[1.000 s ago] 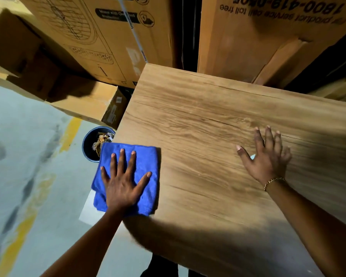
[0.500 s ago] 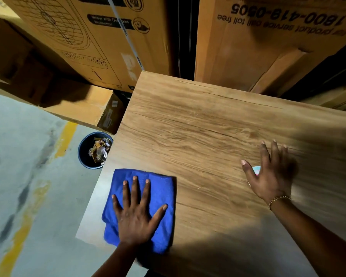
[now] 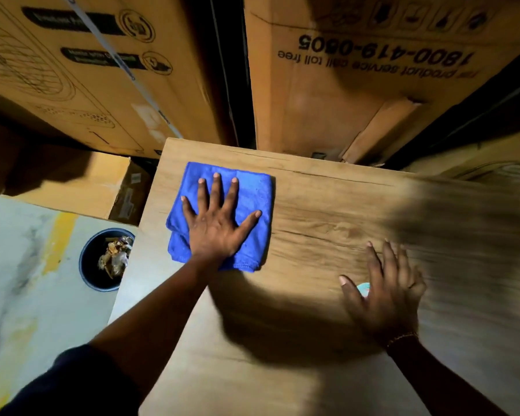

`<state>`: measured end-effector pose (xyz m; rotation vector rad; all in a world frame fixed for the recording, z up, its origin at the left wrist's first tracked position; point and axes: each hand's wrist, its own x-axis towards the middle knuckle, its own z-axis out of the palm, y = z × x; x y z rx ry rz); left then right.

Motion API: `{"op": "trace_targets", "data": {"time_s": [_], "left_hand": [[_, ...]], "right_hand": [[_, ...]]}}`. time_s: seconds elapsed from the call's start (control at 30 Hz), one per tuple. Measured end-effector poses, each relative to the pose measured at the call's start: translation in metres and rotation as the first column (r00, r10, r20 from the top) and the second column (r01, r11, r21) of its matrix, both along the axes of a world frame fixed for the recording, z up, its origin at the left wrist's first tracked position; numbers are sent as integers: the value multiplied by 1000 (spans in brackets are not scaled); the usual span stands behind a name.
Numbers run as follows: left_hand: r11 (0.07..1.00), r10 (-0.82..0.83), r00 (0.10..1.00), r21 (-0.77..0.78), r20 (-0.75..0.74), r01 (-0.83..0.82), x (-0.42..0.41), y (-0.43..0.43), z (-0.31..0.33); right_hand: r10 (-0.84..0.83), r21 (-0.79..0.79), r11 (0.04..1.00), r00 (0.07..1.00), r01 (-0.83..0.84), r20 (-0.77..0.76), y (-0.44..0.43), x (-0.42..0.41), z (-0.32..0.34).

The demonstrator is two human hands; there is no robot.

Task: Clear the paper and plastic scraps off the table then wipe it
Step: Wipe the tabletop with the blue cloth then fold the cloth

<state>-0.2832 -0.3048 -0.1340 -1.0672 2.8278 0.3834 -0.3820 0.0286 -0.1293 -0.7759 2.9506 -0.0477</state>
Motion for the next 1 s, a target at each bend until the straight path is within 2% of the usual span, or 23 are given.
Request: {"op": "trace_targets", "data": {"time_s": [0.27, 0.47, 0.7, 1.0], "left_hand": [[998, -66, 998, -14, -13, 66, -84, -38, 0], [999, -47, 999, -20, -12, 47, -89, -37, 2], [999, -49, 999, -3, -9, 49, -7, 26, 3], [994, 106, 994, -1, 11, -106, 150, 112, 7]], "right_hand": [[1, 7, 1000, 998, -2, 60, 0, -4, 3], [2, -14, 1000, 998, -1, 67, 3, 0, 2], [-9, -30, 999, 998, 11, 66, 3, 4, 3], [35, -11, 999, 994, -34, 105, 4, 3, 1]]}}
